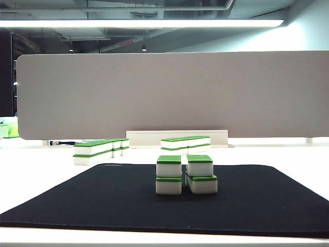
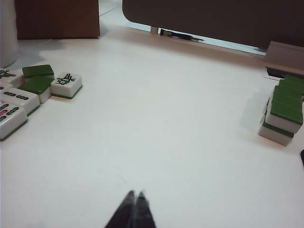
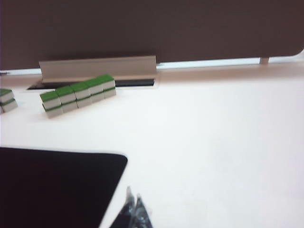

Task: Take a mahjong tile from the mahjong wall and then place it on the table close to you.

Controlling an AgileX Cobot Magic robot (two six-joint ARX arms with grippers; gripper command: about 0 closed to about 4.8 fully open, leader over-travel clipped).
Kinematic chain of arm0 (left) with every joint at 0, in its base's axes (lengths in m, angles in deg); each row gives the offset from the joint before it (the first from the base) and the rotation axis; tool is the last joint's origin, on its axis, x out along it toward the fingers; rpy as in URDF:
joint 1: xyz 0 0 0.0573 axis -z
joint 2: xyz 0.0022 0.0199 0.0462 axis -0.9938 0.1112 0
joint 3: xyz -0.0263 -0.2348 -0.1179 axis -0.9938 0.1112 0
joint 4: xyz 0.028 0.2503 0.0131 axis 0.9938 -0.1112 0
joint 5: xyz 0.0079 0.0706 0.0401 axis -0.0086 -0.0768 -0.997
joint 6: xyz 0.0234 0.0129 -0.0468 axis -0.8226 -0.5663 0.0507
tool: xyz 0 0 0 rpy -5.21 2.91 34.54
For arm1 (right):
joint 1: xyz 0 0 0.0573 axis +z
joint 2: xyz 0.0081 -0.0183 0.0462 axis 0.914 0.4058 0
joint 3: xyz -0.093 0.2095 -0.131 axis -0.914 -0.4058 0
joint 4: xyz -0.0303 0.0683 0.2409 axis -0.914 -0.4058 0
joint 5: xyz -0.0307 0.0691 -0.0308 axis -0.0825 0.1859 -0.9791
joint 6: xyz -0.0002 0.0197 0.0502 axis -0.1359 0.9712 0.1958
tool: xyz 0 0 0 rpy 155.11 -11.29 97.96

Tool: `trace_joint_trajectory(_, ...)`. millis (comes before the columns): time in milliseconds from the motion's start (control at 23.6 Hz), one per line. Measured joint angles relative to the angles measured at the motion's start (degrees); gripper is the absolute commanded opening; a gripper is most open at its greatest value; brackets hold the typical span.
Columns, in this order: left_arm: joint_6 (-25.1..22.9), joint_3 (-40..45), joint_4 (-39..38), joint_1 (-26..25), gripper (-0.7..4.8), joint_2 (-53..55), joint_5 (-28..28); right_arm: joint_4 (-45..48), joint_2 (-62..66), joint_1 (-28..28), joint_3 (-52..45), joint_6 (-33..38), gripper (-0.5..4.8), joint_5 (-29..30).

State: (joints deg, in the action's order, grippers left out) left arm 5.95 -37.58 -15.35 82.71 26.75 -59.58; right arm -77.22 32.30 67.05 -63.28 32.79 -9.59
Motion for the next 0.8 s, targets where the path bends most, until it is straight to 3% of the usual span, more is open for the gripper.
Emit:
trace_joint_trajectory(211, 0.17, 0.00, 0.00, 0.00, -0.05, 0.04, 0.00, -3.50, -2.05, 0.00, 0.02, -0.04, -0.01, -4.50)
trace_joint_trajectory(423, 0.17, 0.00, 0.00, 0.00, -0.05, 0.04, 0.00, -8.04, -2.19, 0.02, 0.02, -0.04, -0.01, -4.83)
trace_joint_trajectory(804, 0.17, 0.00, 0.00, 0.00, -0.05, 0.04, 0.00, -8.17, -2.19, 0.02, 0.02, -0.26, -0.01, -4.83)
